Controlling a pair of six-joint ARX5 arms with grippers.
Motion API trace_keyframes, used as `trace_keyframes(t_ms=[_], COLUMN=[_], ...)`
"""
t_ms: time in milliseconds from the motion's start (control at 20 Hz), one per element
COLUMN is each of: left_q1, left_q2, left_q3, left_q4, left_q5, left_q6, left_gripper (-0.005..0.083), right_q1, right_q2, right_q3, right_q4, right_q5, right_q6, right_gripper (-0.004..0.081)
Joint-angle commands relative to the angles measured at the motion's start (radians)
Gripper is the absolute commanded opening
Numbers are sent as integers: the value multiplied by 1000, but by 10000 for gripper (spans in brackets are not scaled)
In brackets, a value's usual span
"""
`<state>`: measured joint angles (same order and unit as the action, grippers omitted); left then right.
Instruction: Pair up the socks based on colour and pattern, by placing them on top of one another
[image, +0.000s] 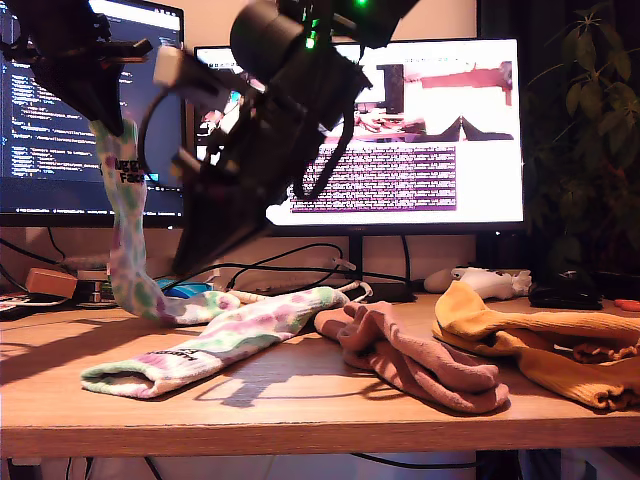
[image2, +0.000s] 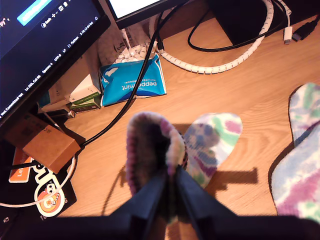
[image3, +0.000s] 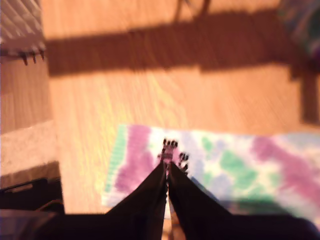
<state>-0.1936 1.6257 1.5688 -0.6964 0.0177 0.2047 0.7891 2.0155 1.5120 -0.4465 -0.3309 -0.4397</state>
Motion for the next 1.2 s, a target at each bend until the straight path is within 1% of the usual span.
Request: trace_keyframes(t_ms=[0,150,250,350,650,700,950,1000,1050,1150], left_q1=[2,2,2,2,2,2,2,2,2,2], left_q2=[-11,-11,-11,-11,-11,-11,-11,-11,-11,-11], left_q3=[8,8,8,8,8,8,8,8,8,8], left_q4=[5,5,5,5,-11,-11,-9,-6,-3,-3], left_q5=[1,1,1,1,1,1,1,1,2,3], left_q6=[-4,-3,-3,-3,-3,-3,-3,-3,-3,-3], left_gripper=[-20,-20,-20,-20,-20,-20,-20,-20,-20,-20], right_q1=[32,48,50,53,45,41,39,40,40,40], right_q2=[70,85,93,103,108,108,108,108,108,94], right_q3=[-6,-6,-6,-6,-6,-6,-6,-6,-6,4], right_q4=[0,10,11,-10,-153,-183,-369,-374,-348,-267], right_q5=[4,31,31,42,153,162,158,157,158,158], right_q6=[39,53,67,84,85,85,85,84,85,120], right_gripper=[-11,-11,-11,-11,-11,-11,-11,-11,-11,-11])
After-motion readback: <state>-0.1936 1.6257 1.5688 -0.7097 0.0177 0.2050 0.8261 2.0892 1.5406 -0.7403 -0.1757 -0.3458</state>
